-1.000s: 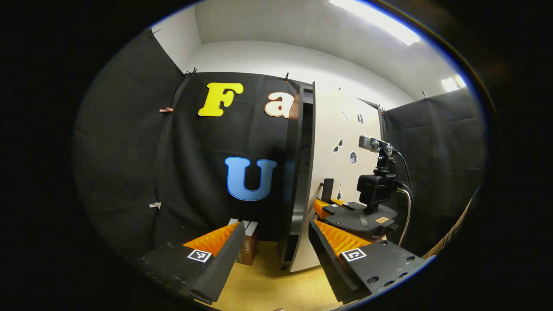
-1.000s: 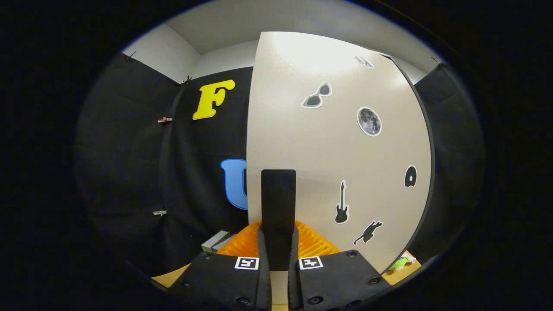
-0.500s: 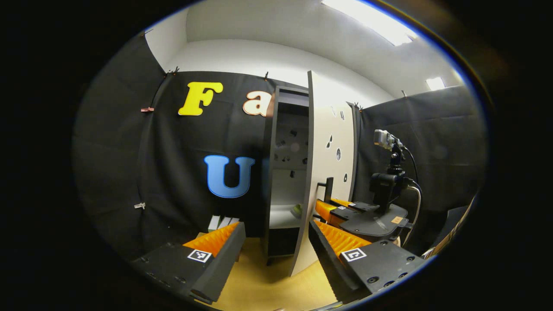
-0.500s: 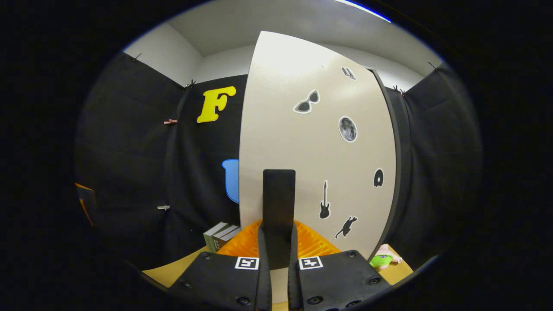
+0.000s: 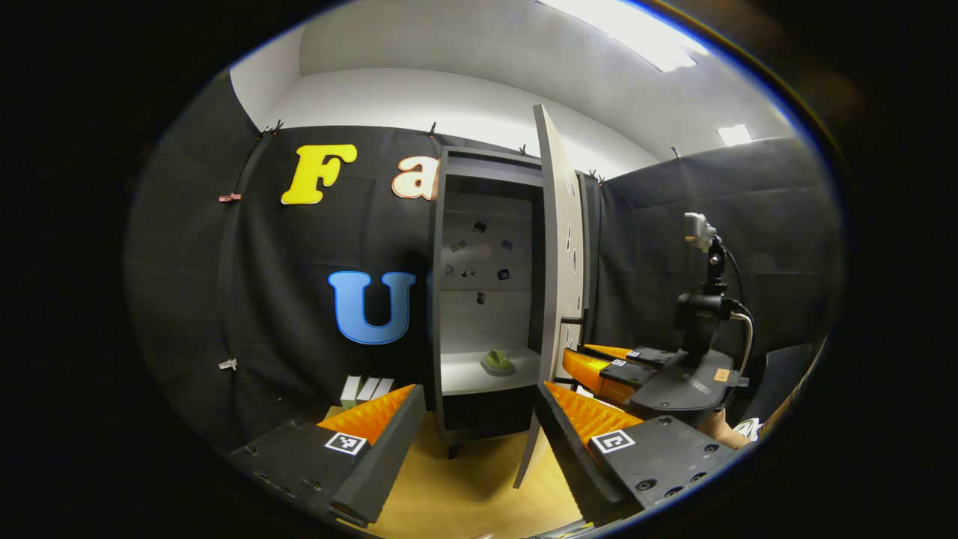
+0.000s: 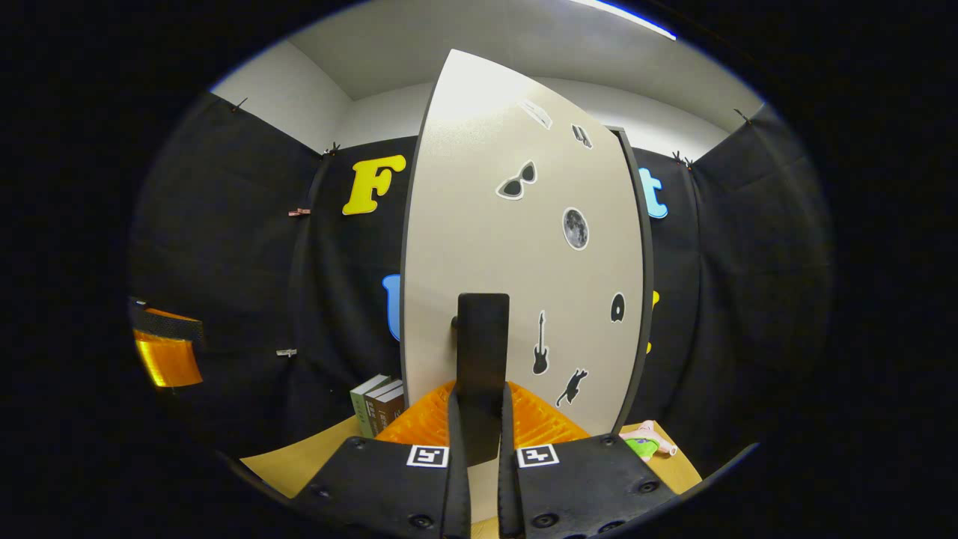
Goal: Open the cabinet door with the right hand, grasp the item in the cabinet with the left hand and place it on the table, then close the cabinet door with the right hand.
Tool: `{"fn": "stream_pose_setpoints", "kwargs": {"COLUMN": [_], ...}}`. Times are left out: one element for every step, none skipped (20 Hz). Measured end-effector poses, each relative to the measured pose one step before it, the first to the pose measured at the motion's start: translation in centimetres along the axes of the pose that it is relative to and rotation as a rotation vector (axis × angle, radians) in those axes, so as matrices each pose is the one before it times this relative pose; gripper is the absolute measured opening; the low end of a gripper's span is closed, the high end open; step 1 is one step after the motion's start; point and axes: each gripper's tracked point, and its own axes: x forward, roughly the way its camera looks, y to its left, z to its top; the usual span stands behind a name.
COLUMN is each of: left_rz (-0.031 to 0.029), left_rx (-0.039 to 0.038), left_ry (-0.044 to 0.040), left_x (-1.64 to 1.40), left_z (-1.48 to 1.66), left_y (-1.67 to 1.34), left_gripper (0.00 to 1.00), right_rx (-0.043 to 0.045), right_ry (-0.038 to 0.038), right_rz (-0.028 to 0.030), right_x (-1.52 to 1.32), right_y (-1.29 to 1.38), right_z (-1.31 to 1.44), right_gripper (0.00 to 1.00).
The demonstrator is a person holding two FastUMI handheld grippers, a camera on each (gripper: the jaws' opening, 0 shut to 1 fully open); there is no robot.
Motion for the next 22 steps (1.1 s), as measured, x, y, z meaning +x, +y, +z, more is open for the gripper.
{"fn": "stream_pose_setpoints", "kwargs": {"left_rz": [-0.01754, -0.0155, -0.01736, -0.0192, -0.01951, -0.01897, -0.01841, -0.01515, -0.01406, -0.01225, -0.01334, -0.0146, -0.01426, -0.01417, -0.01466, -0.01329, -0.01309, -0.01323, -0.01096, -0.00785, -0.00882, -0.00735], "left_rx": [-0.00245, -0.00395, -0.00407, -0.00437, -0.00386, -0.00337, -0.00203, -0.00168, -0.00037, -0.00075, -0.00173, -0.00263, -0.00363, -0.00323, -0.00292, -0.0039, -0.00522, -0.00374, -0.0005, 0.00175, 0.00331, 0.00153], "left_ry": [-0.00064, -0.00033, 0.00211, 0.00546, 0.0073, 0.00661, 0.00599, 0.00206, -0.00052, -0.0016, -0.00217, -0.00199, -0.00046, -0.00062, -0.00049, -0.00029, 0.0018, 0.00272, 0.00268, 0.00211, -0.00017, 0.00031], "left_x": [0.475, 0.578, 0.611, 0.587, 0.49, 0.526, 0.467, 0.441, 0.33, 0.525, 0.372, 0.529, 0.444, 0.63, 0.548, 0.479, 0.535, 0.592, 0.571, 0.508, 0.473, 0.65], "left_z": [0.097, -0.04, -0.074, -0.211, -0.229, -0.319, -0.116, -0.12, 0.082, -0.079, 0.053, -0.111, 0.015, -0.013, 0.024, -0.084, -0.058, -0.149, -0.12, 0.018, 0.044, -0.02], "left_y": [-0.701, -0.528, -0.545, -0.666, -0.597, -0.492, -0.482, -0.385, -0.322, -0.328, -0.442, -0.404, -0.457, -0.476, -0.516, -0.451, -0.502, -0.489, -0.253, -0.426, -0.473, -0.525], "left_gripper": [0.93, 0.93, 0.93, 0.93, 0.93, 0.93, 0.93, 0.93, 0.93, 0.93, 0.93, 0.93, 0.93, 0.93, 0.93, 0.93, 0.93, 0.93, 0.93, 0.93, 0.93, 0.93], "right_rx": [0.00674, -0.003, -0.00352, -0.00154, -0.00233, -0.00348, -0.00483, -0.00712, -0.00762, -0.00563, -0.00488, -0.0059, -0.00375, 0.00089, 0.00477, 0.00646, 0.00674, 0.00514, 0.00049, -0.00235, -0.0007, 0.00293], "right_ry": [0.00324, -0.00099, 0.00387, 0.00077, 0.00032, -0.0049, 0.00041, -0.00105, 0.00367, 0.00153, 0.00069, 0.0005, -0.00119, -0.00042, -0.00043, 0.00048, -0.00179, -0.00711, -0.00868, -0.00689, -0.00779, 0.0009], "right_rz": [0.00228, 0.00356, -0.00349, -0.01043, -0.01301, -0.01398, -0.01281, -0.01736, -0.01306, -0.015, -0.01478, -0.01807, -0.01826, -0.01749, -0.01243, -0.01118, -0.01007, -0.01095, -0.00869, -0.00951, -0.0021, 0.00342], "right_x": [-0.588, -0.488, -0.419, -0.362, -0.665, -0.583, -0.496, -0.315, -0.351, -0.492, -0.565, -0.439, -0.43, -0.292, -0.277, -0.167, -0.127, -0.169, -0.167, -0.153, -0.211, -0.268], "right_y": [-0.615, -0.609, -0.508, -0.496, -0.529, -0.35, -0.524, -0.671, -0.649, -0.657, -0.789, -0.926, -0.906, -0.982, -0.903, -0.696, -0.726, -0.743, -0.755, -0.795, -0.698, -0.331], "right_z": [0.069, 0.113, 0.01, 0.136, 0.2, 0.172, 0.133, -0.015, 0.033, 0.031, -0.006, 0.032, 0.114, 0.153, 0.138, 0.018, 0.076, 0.257, 0.324, 0.245, 0.315, 0.089], "right_gripper": [0.18, 0.18, 0.18, 0.18, 0.18, 0.18, 0.18, 0.18, 0.18, 0.18, 0.18, 0.17, 0.17, 0.17, 0.17, 0.17, 0.17, 0.17, 0.16, 0.16, 0.16, 0.16]}}
